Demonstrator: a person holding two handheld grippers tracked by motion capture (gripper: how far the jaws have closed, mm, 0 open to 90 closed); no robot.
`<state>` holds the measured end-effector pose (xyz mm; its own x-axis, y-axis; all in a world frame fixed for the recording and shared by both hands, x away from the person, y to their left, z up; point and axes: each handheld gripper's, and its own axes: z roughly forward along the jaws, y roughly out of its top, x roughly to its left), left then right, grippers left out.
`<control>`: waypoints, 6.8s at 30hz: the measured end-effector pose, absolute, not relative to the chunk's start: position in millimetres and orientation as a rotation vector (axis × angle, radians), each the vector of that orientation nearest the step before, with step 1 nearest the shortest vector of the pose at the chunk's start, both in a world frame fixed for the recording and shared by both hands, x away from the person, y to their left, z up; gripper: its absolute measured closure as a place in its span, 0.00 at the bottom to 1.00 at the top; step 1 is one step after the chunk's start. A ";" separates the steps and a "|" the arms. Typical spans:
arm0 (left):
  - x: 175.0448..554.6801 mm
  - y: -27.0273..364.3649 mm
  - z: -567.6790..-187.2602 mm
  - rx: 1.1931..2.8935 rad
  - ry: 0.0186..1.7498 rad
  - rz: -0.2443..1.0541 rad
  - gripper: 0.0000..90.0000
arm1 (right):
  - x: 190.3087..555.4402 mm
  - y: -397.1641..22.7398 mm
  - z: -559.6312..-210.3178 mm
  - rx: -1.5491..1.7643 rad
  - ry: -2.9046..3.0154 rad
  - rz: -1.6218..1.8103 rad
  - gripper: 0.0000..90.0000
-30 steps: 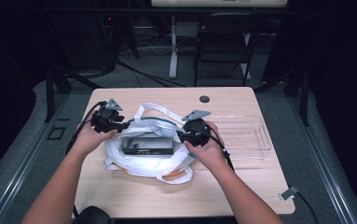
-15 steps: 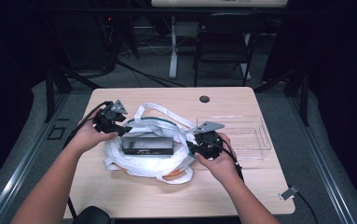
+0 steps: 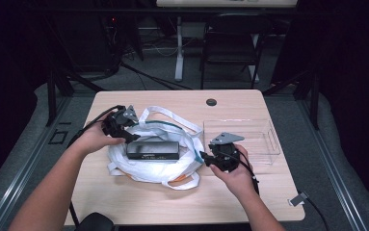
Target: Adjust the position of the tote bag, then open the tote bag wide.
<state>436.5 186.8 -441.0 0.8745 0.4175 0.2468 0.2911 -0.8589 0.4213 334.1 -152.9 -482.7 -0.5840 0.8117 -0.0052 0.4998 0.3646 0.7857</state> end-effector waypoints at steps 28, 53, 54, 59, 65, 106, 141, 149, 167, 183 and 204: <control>445.2 168.2 -471.8 2.860 0.364 0.306 0.36 | 329.0 -157.9 -491.7 1.149 2.244 1.096 0.60; 453.7 153.0 -493.7 2.931 0.333 0.219 0.35 | 326.6 -163.7 -492.7 1.174 2.226 1.102 0.60; 454.3 153.0 -494.6 2.937 0.323 0.215 0.35 | 326.4 -163.6 -492.7 1.177 2.223 1.100 0.60; 455.4 152.5 -499.5 2.949 0.314 0.196 0.34 | 326.0 -163.4 -492.6 1.176 2.221 1.103 0.60; 457.4 153.4 -509.0 2.949 0.324 0.159 0.34 | 325.8 -163.4 -492.7 1.177 2.219 1.105 0.60; 448.0 156.9 -517.9 2.982 0.144 0.234 0.46 | 326.6 -162.1 -495.7 1.173 2.227 1.094 0.59; 432.1 180.7 -472.0 2.870 0.177 0.267 0.48 | 330.5 -165.1 -492.3 1.074 2.232 1.096 0.53; 426.5 182.0 -461.4 2.850 0.163 0.283 0.48 | 332.8 -163.5 -489.4 1.052 2.265 1.101 0.49; 417.0 181.5 -435.8 2.793 0.167 0.306 0.48 | 341.1 -168.4 -463.2 0.899 2.330 1.074 0.44; 418.7 171.4 -421.6 2.723 0.165 0.315 0.48 | 362.5 -165.9 -434.9 0.821 2.462 0.990 0.42; 421.8 141.7 -405.7 2.697 0.097 0.313 0.48 | 384.2 -159.0 -405.2 0.651 2.567 0.997 0.31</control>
